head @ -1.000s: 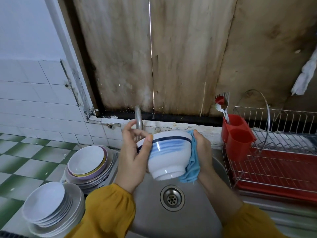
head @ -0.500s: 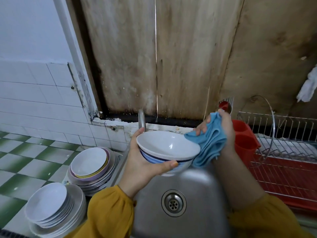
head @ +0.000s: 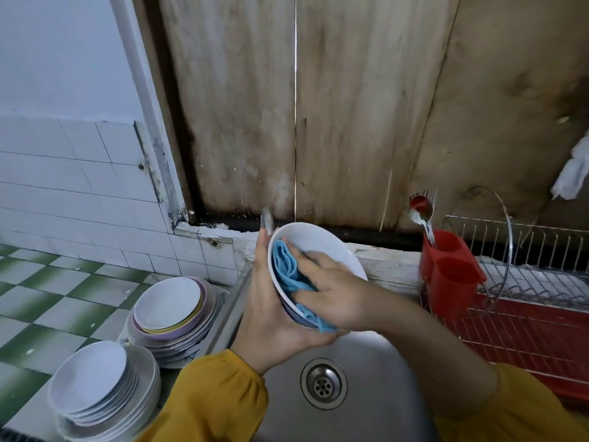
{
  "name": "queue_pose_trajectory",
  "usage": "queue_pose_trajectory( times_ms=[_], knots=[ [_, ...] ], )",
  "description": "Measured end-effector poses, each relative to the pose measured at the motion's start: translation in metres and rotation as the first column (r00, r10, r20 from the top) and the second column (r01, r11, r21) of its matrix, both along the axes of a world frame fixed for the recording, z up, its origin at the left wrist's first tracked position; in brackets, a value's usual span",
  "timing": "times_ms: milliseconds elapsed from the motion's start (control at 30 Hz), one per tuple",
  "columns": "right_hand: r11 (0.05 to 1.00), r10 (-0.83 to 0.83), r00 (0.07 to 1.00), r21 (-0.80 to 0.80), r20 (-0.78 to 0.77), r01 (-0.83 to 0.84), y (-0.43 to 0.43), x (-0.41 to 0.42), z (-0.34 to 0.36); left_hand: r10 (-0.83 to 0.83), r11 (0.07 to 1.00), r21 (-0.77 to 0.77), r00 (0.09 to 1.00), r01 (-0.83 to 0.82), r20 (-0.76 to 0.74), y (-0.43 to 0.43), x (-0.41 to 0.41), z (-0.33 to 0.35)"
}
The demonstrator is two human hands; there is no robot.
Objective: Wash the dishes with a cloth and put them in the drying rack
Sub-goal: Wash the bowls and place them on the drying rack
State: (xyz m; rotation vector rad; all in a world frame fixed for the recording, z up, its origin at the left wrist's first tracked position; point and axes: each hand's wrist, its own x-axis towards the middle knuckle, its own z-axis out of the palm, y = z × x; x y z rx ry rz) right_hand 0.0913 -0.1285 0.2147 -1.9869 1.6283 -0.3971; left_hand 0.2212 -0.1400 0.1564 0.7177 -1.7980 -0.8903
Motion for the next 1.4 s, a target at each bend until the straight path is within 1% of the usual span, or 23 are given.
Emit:
queue_pose_trajectory(
  times_ms=[100,200,233,300,333,400,467,533,600,700,733,800,867,933,967,1000,1067,1100,1133,1200,1267,1333,1400],
  knots=[
    [0.996,0.065,0.973,-0.076,0.222,-0.049,0.010,0.008,0.004,0.059,0.998,0.020,0.998,-0.059,-0.010,-0.002,0.004,0.000],
    [0.989,0.140,0.922,-0.104,0.361,-0.109,0.019,0.002,0.011,0.138,0.990,-0.002,0.990,-0.138,0.039,-0.006,0.013,0.000],
    [0.993,0.115,0.881,-0.083,0.460,-0.086,0.020,-0.001,0.015,0.158,0.987,-0.018,0.986,-0.157,0.059,-0.006,0.015,0.001],
    [0.998,0.004,0.718,-0.044,0.696,0.036,0.017,-0.002,0.017,0.164,0.986,-0.039,0.983,-0.161,0.088,-0.006,0.016,0.001],
    [0.992,-0.063,0.651,-0.023,0.757,0.123,0.014,0.002,0.013,0.163,0.986,-0.048,0.979,-0.158,0.120,-0.007,0.014,0.000],
    [0.980,-0.123,0.642,-0.008,0.757,0.198,0.013,0.014,0.004,0.147,0.989,-0.034,0.976,-0.143,0.161,-0.007,0.011,-0.001],
    [0.995,-0.082,0.712,0.021,0.697,0.094,0.019,0.020,0.001,0.126,0.992,-0.013,0.986,-0.125,0.113,-0.009,0.016,0.000],
    [0.998,0.055,0.762,-0.004,0.645,-0.068,0.024,0.013,0.005,0.090,0.996,-0.016,0.992,-0.089,0.084,-0.011,0.025,0.002],
    [0.993,0.098,0.722,-0.018,0.685,-0.117,0.025,0.007,0.012,0.053,0.998,-0.025,0.996,-0.051,0.066,-0.008,0.030,0.005],
    [0.996,-0.076,0.573,0.030,0.816,0.089,0.019,0.013,0.009,0.055,0.995,-0.090,0.995,-0.047,0.083,-0.006,0.026,-0.003],
    [0.994,-0.085,0.561,0.033,0.824,0.103,0.020,0.019,0.006,0.076,0.991,-0.117,0.991,-0.064,0.108,-0.004,0.024,-0.005],
    [0.997,0.025,0.670,-0.067,0.742,0.037,0.026,0.029,0.001,0.044,0.992,-0.122,0.994,-0.032,0.097,0.001,0.027,-0.002],
    [0.981,0.154,0.810,-0.184,0.566,-0.058,0.033,0.028,0.003,0.027,0.988,-0.151,0.998,-0.018,0.056,0.004,0.033,0.003],
    [0.970,0.190,0.892,-0.221,0.411,-0.105,0.033,0.017,0.009,-0.032,0.994,-0.102,0.999,0.036,0.043,0.005,0.037,0.003],
    [0.973,0.168,0.892,-0.217,0.419,-0.081,0.030,0.012,0.013,-0.038,0.993,-0.108,0.997,0.046,0.074,0.009,0.039,0.004],
    [0.982,0.108,0.856,-0.188,0.506,-0.013,0.028,0.009,0.016,-0.019,0.981,-0.187,0.991,0.044,0.132,0.012,0.041,0.003],
    [0.975,-0.077,0.687,-0.090,0.722,0.203,0.023,0.011,0.017,0.062,0.984,-0.172,0.991,-0.041,0.119,0.009,0.030,-0.003],
    [0.958,-0.122,0.635,-0.077,0.763,0.276,0.023,0.018,0.017,0.058,0.984,-0.175,0.990,-0.035,0.126,0.014,0.023,-0.004],
    [0.953,-0.140,0.646,-0.074,0.750,0.293,0.024,0.026,0.015,0.016,0.987,-0.160,0.993,0.003,0.115,0.014,0.020,-0.005],
    [0.973,-0.116,0.783,-0.089,0.611,0.214,0.031,0.039,0.007,0.044,0.994,-0.103,0.997,-0.037,0.058,0.005,0.016,0.001],
    [0.985,0.043,0.935,-0.170,0.351,0.019,0.037,0.032,0.008,0.130,0.988,-0.084,0.990,-0.126,0.050,-0.002,0.023,0.004],
    [0.965,0.236,0.958,-0.154,0.161,-0.212,0.034,0.008,0.018,0.062,0.997,-0.052,0.998,-0.062,0.008,-0.011,0.032,0.007],
    [0.919,0.381,0.924,-0.094,-0.036,-0.383,0.026,-0.017,0.027,-0.018,0.999,-0.044,1.000,0.017,-0.021,-0.011,0.037,0.009]
  ],
)
